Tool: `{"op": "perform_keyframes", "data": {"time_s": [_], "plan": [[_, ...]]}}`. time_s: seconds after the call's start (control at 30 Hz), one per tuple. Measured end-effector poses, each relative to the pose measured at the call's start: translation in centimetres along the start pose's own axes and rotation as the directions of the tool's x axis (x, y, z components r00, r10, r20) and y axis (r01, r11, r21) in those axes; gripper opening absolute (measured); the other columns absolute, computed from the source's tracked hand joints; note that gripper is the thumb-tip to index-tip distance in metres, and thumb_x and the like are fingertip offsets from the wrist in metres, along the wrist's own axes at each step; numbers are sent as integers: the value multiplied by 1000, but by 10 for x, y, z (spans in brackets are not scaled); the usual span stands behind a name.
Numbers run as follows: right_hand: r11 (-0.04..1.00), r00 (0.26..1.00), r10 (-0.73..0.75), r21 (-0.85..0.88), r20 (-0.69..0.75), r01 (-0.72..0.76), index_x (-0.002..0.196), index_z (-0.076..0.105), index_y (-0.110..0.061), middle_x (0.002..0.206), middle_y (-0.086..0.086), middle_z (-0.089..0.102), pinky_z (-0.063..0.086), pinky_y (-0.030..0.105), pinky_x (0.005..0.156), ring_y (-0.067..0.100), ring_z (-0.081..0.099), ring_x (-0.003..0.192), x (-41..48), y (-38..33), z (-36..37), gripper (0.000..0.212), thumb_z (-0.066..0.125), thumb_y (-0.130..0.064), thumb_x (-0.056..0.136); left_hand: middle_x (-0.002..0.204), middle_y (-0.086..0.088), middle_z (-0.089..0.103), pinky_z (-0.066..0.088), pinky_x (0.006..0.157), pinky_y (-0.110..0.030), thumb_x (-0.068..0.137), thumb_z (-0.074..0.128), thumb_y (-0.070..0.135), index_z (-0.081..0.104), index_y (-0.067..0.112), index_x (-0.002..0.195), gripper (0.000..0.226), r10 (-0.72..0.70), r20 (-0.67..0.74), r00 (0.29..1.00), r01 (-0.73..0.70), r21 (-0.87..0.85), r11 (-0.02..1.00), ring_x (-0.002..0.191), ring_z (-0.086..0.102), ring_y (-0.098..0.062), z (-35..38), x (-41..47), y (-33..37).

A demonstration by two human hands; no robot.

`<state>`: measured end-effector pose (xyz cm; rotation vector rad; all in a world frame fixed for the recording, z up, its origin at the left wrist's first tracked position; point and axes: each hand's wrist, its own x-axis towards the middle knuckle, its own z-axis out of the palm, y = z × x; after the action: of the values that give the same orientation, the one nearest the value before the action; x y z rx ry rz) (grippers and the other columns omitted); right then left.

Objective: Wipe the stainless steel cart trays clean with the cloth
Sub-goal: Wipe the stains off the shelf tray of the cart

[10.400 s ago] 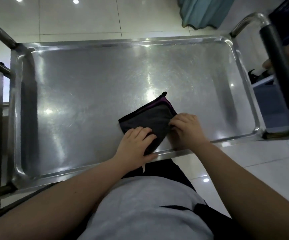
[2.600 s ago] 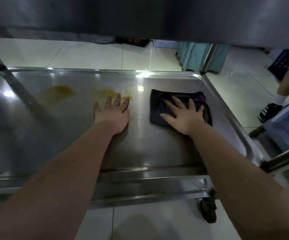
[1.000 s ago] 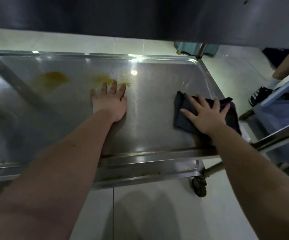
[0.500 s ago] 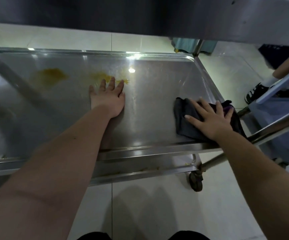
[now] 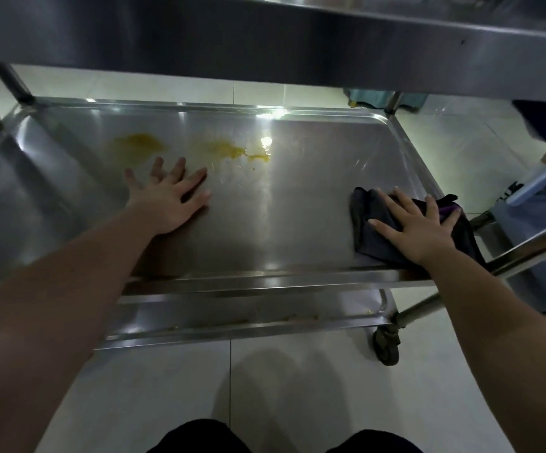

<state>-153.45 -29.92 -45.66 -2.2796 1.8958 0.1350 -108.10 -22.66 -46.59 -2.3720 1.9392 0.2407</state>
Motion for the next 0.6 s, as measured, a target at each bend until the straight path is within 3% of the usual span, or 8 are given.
{"op": "perform_keyframes", "data": {"time_s": [0.1,0.2,0.3,0.47,0.6], "plan": [[1000,1000,13,5,24,-13,130,-16,-76,160,-27,-4,-13,74,107,35,-7,149,0,-1,-2,70,9,-94,68,162,15,-14,-4,104,-77,64,-4,97,-13,72,134,75,-82,22,996,83,-50,995,148,-16,-37,1,-2,-9],[999,999,31,6,36,-31,128,-19,-77,161,-25,-4,-9,75,106,38,-5,148,-4,-14,-5,71,6,-96,65,164,11,-10,-4,101,-79,63,-6,97,-11,69,138,80,-115,-25,993,114,-25,993,148,-9,-42,4,-4,-5],[997,997,-73,-11,23,73,128,-21,-75,161,-23,-3,-7,77,105,42,-1,147,-10,-79,0,77,1,-101,59,164,10,-8,-6,100,-79,70,-4,92,-8,67,140,75,-125,-34,992,124,-16,992,148,-6,-43,2,-3,-2],[962,962,-273,-31,5,273,135,-17,-68,162,-19,-3,-21,75,95,47,-10,145,-32,-248,33,83,-2,-99,60,164,13,-8,-10,100,-81,94,1,68,-8,66,141,48,-137,-63,989,136,-25,990,148,-9,-42,6,-4,-4],[958,958,-287,-27,-15,286,135,-15,-69,162,-19,-3,-22,73,99,41,-11,147,-29,-246,32,82,0,-99,61,164,14,-9,-10,99,-80,94,2,67,-9,65,141,48,-124,-51,991,122,-35,992,148,-9,-40,7,-4,-7]]}}
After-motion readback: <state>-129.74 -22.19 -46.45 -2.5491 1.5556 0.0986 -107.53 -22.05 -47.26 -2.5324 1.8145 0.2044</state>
